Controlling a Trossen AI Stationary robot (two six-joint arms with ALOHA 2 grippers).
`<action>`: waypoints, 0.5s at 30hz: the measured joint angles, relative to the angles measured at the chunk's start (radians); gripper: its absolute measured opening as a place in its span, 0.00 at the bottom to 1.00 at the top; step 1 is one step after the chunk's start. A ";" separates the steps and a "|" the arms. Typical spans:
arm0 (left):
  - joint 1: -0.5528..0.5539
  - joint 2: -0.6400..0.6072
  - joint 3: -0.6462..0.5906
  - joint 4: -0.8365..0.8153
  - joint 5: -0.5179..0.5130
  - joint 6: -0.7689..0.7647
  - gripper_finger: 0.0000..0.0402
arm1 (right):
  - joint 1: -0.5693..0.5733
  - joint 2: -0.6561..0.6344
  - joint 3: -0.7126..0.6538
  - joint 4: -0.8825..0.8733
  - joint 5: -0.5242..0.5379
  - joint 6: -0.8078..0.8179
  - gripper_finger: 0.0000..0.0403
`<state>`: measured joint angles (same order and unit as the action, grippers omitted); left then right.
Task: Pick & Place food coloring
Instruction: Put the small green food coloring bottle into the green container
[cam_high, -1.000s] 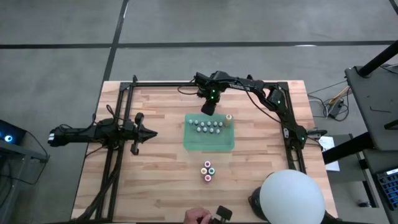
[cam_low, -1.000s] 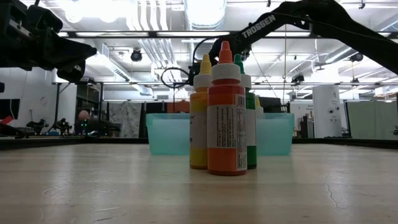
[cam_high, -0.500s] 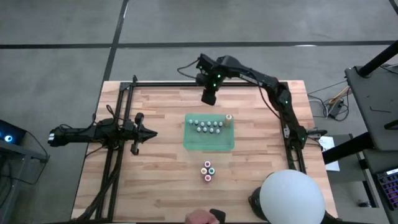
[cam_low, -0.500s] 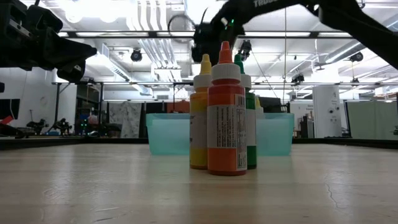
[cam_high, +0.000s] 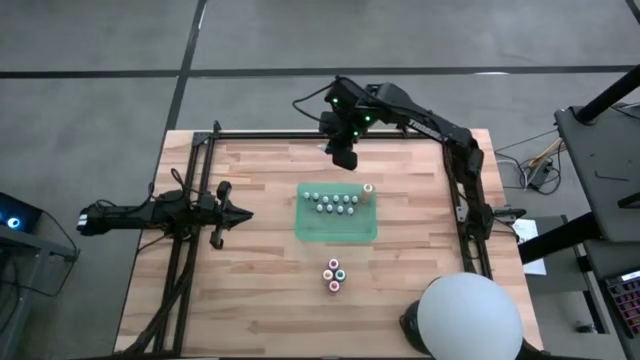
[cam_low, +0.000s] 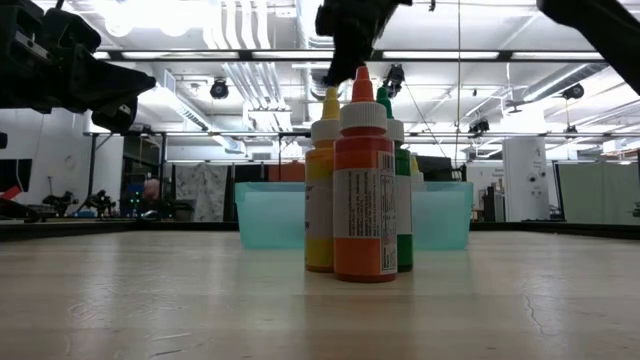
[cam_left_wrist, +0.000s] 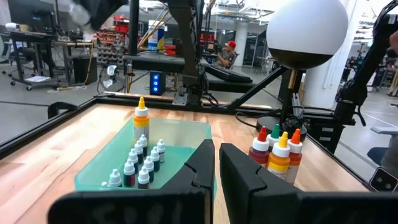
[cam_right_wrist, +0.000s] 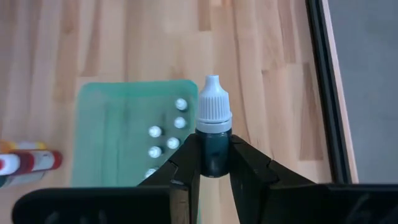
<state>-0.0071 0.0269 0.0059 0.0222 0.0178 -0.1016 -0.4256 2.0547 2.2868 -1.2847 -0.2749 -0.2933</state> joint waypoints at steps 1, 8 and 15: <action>0.000 0.000 0.000 0.000 0.000 0.000 0.00 | 0.008 -0.010 0.000 0.000 -0.001 -0.003 0.14; 0.000 0.000 0.000 0.000 0.000 0.000 0.00 | 0.071 -0.062 0.000 -0.015 -0.065 -0.015 0.14; -0.001 0.000 0.000 0.000 0.000 0.000 0.00 | 0.127 -0.091 -0.001 -0.018 -0.066 0.048 0.14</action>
<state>-0.0078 0.0269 0.0059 0.0219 0.0177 -0.1013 -0.2989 1.9635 2.2860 -1.3025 -0.3412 -0.2450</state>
